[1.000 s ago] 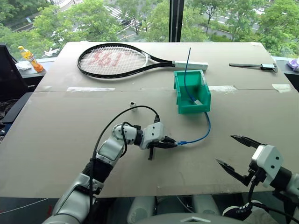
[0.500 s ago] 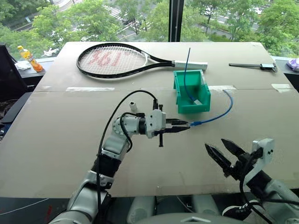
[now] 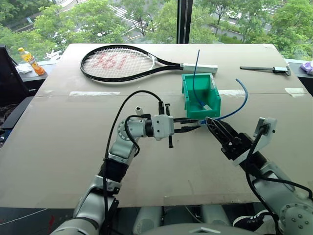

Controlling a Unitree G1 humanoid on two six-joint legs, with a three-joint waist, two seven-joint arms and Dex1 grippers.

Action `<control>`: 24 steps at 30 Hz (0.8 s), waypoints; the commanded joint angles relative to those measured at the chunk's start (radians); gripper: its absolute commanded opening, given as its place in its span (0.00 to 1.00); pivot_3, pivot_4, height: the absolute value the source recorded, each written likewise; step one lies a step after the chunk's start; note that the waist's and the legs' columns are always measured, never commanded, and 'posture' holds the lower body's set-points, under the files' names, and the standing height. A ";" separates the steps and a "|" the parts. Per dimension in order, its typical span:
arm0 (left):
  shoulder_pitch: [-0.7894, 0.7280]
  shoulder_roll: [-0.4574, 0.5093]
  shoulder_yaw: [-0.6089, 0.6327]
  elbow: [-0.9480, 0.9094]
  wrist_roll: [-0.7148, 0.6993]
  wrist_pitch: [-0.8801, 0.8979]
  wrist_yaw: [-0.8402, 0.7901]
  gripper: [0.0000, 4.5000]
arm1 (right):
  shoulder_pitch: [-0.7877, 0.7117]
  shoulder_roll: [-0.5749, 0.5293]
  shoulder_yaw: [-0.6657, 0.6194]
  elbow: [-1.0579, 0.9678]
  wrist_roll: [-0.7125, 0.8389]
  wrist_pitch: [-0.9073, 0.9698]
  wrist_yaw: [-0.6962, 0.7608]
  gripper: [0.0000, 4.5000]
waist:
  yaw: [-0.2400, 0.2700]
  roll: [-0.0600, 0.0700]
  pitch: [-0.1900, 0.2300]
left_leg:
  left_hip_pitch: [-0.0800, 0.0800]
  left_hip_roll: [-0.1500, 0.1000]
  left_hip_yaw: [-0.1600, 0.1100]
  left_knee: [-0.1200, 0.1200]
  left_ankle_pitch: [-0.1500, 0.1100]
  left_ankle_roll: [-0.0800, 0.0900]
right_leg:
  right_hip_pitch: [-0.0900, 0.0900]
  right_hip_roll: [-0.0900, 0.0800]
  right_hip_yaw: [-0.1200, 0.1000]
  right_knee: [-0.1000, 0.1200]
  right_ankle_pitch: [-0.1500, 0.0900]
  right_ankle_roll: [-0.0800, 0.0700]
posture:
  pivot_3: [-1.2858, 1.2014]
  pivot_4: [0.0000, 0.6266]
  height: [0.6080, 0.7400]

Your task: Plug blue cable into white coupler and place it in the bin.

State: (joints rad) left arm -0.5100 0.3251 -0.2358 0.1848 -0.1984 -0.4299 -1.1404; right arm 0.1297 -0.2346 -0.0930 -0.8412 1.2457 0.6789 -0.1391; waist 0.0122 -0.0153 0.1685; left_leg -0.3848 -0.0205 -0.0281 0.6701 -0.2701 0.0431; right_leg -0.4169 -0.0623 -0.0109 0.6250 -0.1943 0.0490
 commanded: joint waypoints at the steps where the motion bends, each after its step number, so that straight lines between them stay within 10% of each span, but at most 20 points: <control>1: -0.010 -0.004 0.001 -0.024 -0.004 -0.019 0.017 0.00 | -0.031 -0.025 0.018 -0.002 0.026 -0.011 -0.009 0.74 | 0.000 0.000 0.000 | 0.000 0.000 0.000 0.000 0.000 0.000 | 0.000 0.000 0.000 0.000 0.000 0.000 | 0.52 0.24 1.00; 6: -0.006 -0.003 -0.004 -0.032 -0.005 -0.020 0.020 0.00 | -0.063 -0.045 0.034 0.020 0.033 -0.020 -0.021 0.57 | 0.000 0.000 0.000 | 0.000 0.000 0.000 0.000 0.000 0.000 | 0.000 0.000 0.000 0.000 0.000 0.000 | 0.52 0.24 1.00; 13: 0.007 0.000 -0.011 -0.044 -0.007 -0.019 0.018 0.00 | -0.073 -0.071 0.040 0.025 0.037 -0.027 -0.021 0.01 | 0.000 0.000 0.000 | 0.000 0.000 0.000 0.000 0.000 0.000 | 0.000 0.000 0.000 0.000 0.000 0.000 | 0.52 0.24 1.00; 19: 0.011 -0.001 0.013 -0.050 -0.028 0.017 0.043 0.00 | -0.076 -0.085 0.047 0.023 0.049 -0.033 -0.011 0.01 | 0.000 0.000 0.000 | 0.000 0.000 0.000 0.000 0.000 0.000 | 0.000 0.000 0.000 0.000 0.000 0.000 | 0.52 0.24 1.00; 24: 0.027 0.024 0.063 -0.088 -0.071 0.137 0.090 0.44 | -0.096 -0.097 0.036 0.037 0.063 -0.044 0.002 0.00 | -0.002 0.000 0.000 | 0.000 0.000 0.000 0.000 0.000 0.000 | 0.000 0.000 0.000 0.000 0.000 0.001 | 0.52 0.24 1.00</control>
State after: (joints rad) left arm -0.4879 0.3314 -0.2156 0.1402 -0.2366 -0.3260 -1.0786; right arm 0.0407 -0.3227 -0.0456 -0.7855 1.2869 0.6507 -0.1550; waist 0.0101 -0.0153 0.1685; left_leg -0.3847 -0.0204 -0.0277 0.6701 -0.2701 0.0432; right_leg -0.4169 -0.0623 -0.0104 0.6250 -0.1946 0.0502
